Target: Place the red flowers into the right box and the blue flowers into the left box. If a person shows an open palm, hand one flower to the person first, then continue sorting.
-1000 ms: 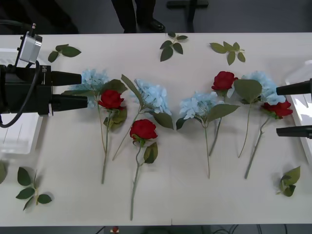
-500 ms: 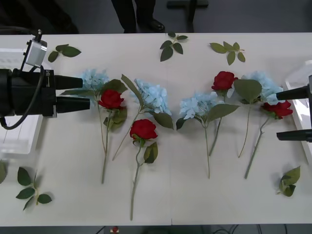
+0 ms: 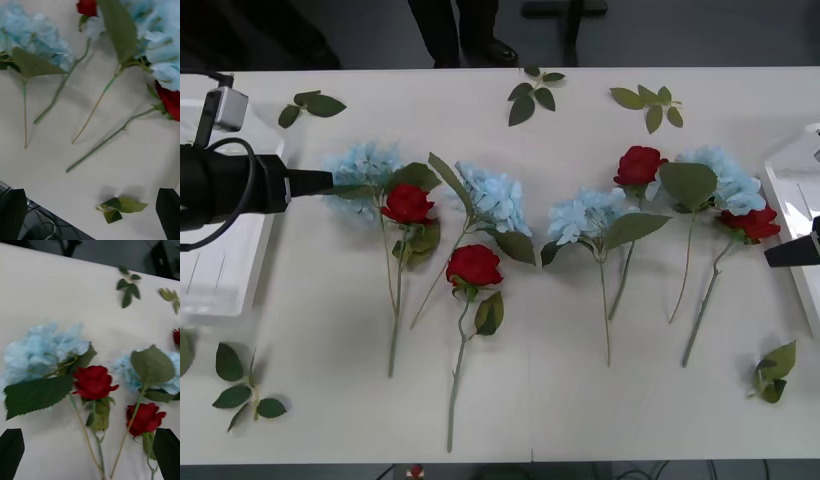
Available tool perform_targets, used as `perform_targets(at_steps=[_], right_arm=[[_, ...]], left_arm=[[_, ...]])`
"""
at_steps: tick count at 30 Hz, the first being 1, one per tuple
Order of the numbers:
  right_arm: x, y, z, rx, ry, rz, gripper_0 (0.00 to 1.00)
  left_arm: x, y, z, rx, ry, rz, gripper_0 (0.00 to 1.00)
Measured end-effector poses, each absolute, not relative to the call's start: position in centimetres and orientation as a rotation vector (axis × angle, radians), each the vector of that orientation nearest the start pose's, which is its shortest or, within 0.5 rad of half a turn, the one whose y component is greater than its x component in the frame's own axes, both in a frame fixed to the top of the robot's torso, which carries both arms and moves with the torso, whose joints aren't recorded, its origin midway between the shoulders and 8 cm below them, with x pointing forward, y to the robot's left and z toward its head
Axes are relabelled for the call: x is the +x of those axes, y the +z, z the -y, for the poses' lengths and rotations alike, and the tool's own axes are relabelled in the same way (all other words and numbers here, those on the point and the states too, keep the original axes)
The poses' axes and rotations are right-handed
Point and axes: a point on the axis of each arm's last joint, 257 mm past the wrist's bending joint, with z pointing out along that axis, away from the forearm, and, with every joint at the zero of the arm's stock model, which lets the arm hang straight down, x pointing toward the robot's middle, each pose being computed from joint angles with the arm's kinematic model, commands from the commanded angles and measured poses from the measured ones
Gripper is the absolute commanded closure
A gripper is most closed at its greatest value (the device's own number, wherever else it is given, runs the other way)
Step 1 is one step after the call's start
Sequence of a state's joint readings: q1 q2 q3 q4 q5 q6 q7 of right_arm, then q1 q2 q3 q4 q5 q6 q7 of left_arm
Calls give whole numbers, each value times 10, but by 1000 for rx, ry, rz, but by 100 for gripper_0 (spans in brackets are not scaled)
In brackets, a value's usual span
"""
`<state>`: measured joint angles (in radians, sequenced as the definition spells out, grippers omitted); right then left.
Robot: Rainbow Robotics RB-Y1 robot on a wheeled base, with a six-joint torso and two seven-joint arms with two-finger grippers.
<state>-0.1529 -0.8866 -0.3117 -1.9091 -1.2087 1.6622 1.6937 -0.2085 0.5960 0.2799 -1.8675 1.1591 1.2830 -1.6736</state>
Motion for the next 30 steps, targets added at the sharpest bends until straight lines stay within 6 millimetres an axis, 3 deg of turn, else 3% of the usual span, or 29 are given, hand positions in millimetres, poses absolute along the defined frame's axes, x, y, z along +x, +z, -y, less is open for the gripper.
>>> perform_targets(at_steps=[3,7,13,17,25,30], right_arm=[[401,-186,365,-154,286,-2668,0],[402,-205,374,-34,194,-2720,0],[418,-226,377,192,156,-2756,0],[433,-238,381,225,133,-2767,0],[459,-268,389,307,124,-2770,0],[467,-285,383,309,113,-2771,0]], left_arm=[[489,-164,-284,124,-544,-2188,0],[491,-196,-310,56,-401,-2202,0],[486,-239,-313,-81,-312,-2291,0],[494,-242,-307,-23,-220,-2303,0],[515,-227,-277,-132,-220,-2331,0],[535,-231,-269,-162,-210,-2335,0]])
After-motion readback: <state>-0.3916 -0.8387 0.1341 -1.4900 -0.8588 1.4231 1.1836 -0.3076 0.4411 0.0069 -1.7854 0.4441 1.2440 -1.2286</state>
